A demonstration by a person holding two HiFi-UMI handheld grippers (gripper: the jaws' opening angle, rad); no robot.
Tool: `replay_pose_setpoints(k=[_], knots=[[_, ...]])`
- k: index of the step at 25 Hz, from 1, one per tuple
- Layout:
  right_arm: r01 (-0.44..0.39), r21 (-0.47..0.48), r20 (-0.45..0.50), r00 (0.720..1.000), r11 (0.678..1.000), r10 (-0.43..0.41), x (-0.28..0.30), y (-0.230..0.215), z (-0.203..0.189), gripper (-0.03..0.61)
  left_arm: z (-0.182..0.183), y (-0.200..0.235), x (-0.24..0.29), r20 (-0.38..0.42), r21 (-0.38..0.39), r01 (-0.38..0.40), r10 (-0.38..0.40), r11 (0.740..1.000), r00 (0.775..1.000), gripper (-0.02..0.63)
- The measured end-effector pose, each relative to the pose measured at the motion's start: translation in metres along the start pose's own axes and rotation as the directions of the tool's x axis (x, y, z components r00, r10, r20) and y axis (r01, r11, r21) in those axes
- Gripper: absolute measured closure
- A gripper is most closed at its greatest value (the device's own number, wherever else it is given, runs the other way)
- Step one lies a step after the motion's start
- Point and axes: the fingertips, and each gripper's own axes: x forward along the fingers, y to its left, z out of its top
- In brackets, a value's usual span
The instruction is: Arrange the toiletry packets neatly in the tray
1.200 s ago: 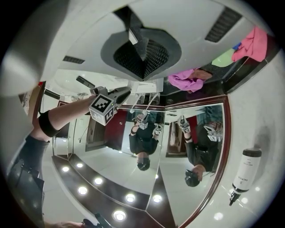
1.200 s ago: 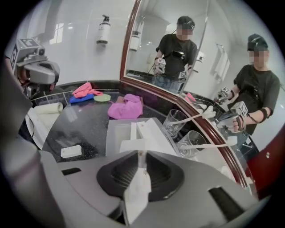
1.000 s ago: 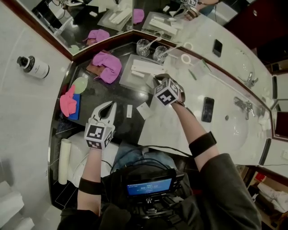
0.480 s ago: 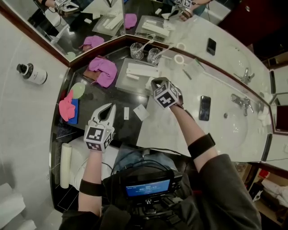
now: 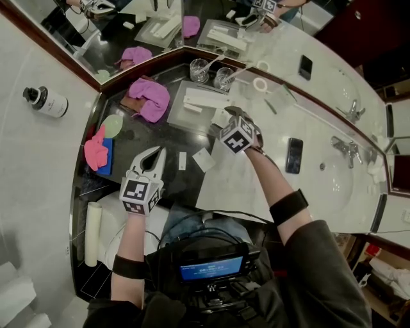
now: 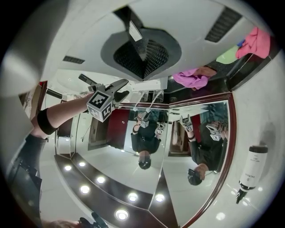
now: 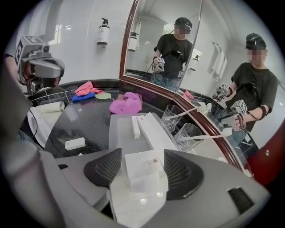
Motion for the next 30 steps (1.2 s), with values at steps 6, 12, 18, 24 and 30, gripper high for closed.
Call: replay_pose_setpoints(k=[6, 12, 18, 24, 30], knots=[[-0.063, -0.037, -0.041, 0.997, 0.997, 0.061, 0.009, 0.002, -0.007, 0.183, -0.006, 0.003, 0.004, -0.01, -0.023, 0.005, -0.005, 1.0, 1.0, 0.611], [-0.142, -0.064, -0.088, 0.987, 0.988, 0.137, 0.022, 0.006, -0.016, 0.168, -0.014, 0.009, 0.01, -0.019, -0.037, 0.002, -0.003, 0.999, 1.0, 0.611], [-0.174, -0.072, -0.11, 0.98, 0.982, 0.166, 0.034, 0.0, -0.016, 0.166, -0.017, 0.011, 0.016, -0.028, -0.051, 0.003, -0.005, 0.999, 1.0, 0.611], [-0.227, -0.069, -0.121, 0.969, 0.971, 0.217, 0.038, 0.008, -0.017, 0.24, -0.022, 0.013, 0.021, -0.036, -0.055, -0.002, 0.0, 0.999, 0.999, 0.611], [-0.216, -0.064, -0.135, 0.969, 0.974, 0.206, 0.039, 0.011, -0.026, 0.244, -0.021, 0.009, 0.021, -0.036, -0.046, 0.006, -0.007, 0.999, 0.999, 0.611]])
